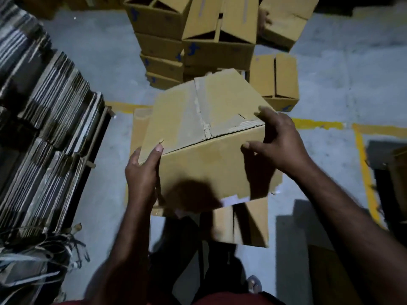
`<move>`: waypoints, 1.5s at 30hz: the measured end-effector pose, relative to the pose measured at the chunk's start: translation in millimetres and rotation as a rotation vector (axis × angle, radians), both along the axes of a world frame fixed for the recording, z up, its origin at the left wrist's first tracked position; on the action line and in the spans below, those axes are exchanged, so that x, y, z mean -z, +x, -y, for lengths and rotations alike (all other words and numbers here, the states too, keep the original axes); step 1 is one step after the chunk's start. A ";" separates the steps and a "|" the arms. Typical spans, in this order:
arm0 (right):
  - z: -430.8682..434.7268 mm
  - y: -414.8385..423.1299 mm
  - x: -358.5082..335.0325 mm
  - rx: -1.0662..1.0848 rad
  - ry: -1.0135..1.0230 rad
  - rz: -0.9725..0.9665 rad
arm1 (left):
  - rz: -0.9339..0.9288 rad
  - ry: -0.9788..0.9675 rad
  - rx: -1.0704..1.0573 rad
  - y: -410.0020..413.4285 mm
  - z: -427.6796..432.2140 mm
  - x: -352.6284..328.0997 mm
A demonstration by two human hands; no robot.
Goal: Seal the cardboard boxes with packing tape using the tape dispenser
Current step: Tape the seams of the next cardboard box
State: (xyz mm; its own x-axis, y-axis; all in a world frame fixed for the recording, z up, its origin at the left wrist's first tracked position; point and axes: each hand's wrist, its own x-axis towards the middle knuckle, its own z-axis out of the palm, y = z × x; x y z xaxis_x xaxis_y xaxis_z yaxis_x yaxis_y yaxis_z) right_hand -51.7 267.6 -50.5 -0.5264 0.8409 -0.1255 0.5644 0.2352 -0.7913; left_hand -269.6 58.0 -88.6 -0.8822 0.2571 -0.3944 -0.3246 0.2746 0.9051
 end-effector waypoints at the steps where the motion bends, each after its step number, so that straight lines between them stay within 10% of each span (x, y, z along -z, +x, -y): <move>1: -0.3 12.5 -12.0 0.031 0.048 0.030 | -0.043 0.015 0.086 4.8 -5.8 -7.6; 6: -3.3 83.2 -70.7 0.226 0.227 0.107 | -0.220 0.093 0.403 40.3 -50.4 -55.0; 21: 79.1 277.8 -202.9 0.751 0.591 -0.104 | -0.745 0.425 0.386 201.2 -148.3 -243.3; 45: 220.9 525.3 -207.1 1.540 0.914 0.163 | -0.408 0.821 0.998 558.3 -220.0 -267.7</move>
State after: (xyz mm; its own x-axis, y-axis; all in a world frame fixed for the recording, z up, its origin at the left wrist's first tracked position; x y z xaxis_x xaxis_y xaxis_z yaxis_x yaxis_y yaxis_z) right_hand 473.6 46.8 156.6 0.6842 0.3378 0.6463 0.7264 -0.2371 -0.6451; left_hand 288.6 278.0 179.1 -0.1991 0.8836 0.4237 0.0223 -0.4282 0.9034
